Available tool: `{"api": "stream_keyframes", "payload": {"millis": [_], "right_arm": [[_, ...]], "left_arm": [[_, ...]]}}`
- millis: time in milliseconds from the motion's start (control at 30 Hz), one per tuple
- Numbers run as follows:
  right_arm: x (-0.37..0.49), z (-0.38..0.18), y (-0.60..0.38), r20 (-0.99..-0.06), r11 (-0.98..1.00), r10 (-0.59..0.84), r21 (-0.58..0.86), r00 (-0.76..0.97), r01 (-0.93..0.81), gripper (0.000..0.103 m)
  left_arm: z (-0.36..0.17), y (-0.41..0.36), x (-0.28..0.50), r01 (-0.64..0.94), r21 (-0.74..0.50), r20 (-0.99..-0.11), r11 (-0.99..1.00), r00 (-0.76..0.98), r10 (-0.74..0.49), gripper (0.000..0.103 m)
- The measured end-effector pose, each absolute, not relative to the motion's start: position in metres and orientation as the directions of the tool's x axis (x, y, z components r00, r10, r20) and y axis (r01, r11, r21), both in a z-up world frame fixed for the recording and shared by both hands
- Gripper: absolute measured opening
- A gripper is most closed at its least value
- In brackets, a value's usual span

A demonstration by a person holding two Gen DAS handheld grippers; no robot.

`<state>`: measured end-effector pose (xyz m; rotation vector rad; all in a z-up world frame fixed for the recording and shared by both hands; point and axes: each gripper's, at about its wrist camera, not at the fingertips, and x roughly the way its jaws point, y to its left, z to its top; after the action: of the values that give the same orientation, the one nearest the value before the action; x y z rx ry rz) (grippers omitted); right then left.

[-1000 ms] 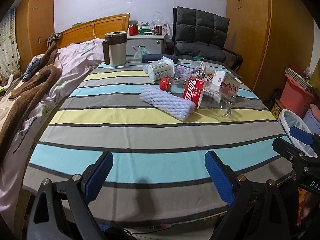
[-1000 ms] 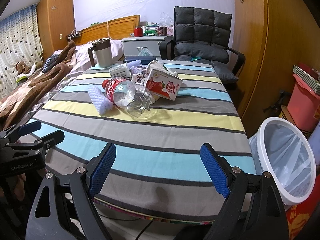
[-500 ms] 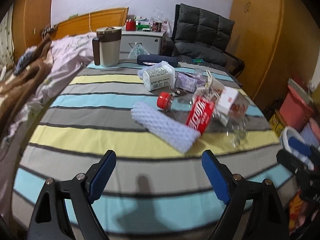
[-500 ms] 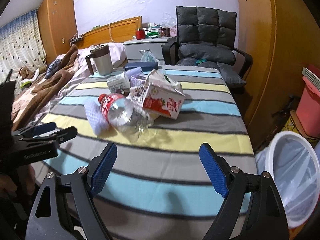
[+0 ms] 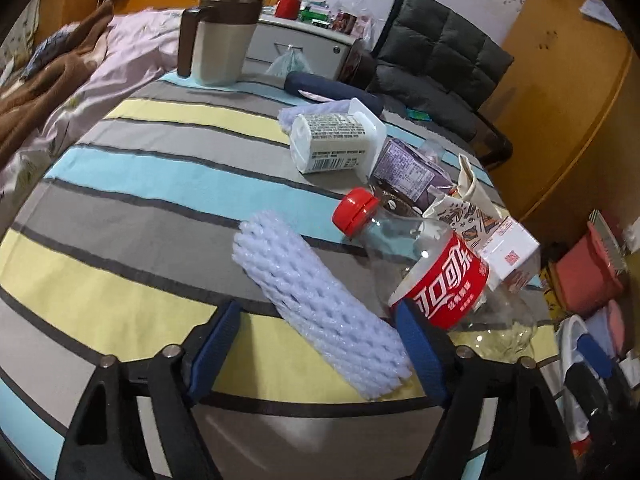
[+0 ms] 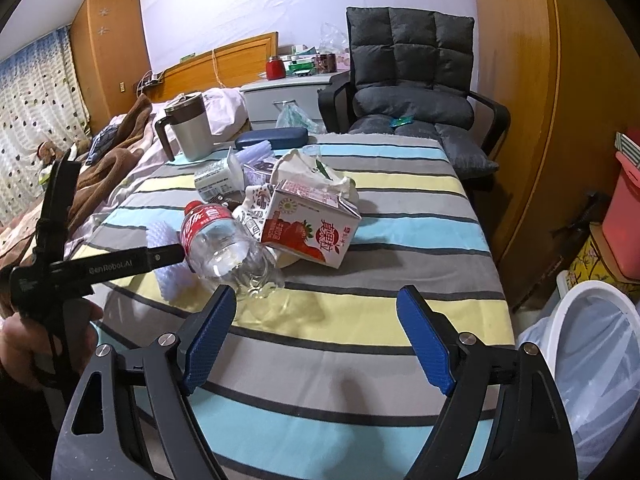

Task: Collect trash
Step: 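Grasp the white foam net sleeve with the left tool while the right tool approaches the Coca-Cola bottle, then close the right tool on the clear Coca-Cola bottle while the left tool holds the foam sleeve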

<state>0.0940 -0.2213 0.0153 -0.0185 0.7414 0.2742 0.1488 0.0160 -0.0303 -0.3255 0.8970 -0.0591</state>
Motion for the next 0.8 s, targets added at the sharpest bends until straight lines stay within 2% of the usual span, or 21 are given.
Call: {"api": "stream_keyframes", "payload": {"millis": [33,100,133,233,500,800], "right_arm": [[0.095,0.016,-0.221,-0.669,0.963,0.245,0.083,0.702,-0.257,0.083],[0.097,0.017,-0.219,-0.668,0.958,0.261,0.089,0.697,-0.273,0.083],[0.098,0.018,-0.217,-0.668,0.954,0.270,0.091,0.693,-0.284,0.081],[0.101,0.020,-0.211,-0.668,0.943,0.298,0.097,0.682,-0.318,0.080],[0.118,0.020,-0.179,-0.690,0.878,0.389,0.079,0.610,-0.471,0.080],[0.147,-0.003,-0.144,-0.784,0.838,0.360,0.034,0.506,-0.544,0.080]], "left_arm": [[-0.030,0.014,0.148,-0.073,-0.296,-0.752,0.952,0.632,-0.186,0.065],[-0.030,0.013,0.147,-0.054,-0.295,-0.752,0.954,0.629,-0.197,0.051],[-0.029,0.014,0.146,-0.045,-0.298,-0.751,0.953,0.628,-0.205,0.040],[-0.026,0.016,0.140,-0.010,-0.294,-0.748,0.956,0.625,-0.224,0.032],[-0.016,0.038,0.114,0.048,-0.245,-0.751,0.968,0.622,-0.221,0.028],[-0.019,0.060,0.104,0.049,-0.263,-0.744,0.963,0.625,-0.235,0.029]]}}
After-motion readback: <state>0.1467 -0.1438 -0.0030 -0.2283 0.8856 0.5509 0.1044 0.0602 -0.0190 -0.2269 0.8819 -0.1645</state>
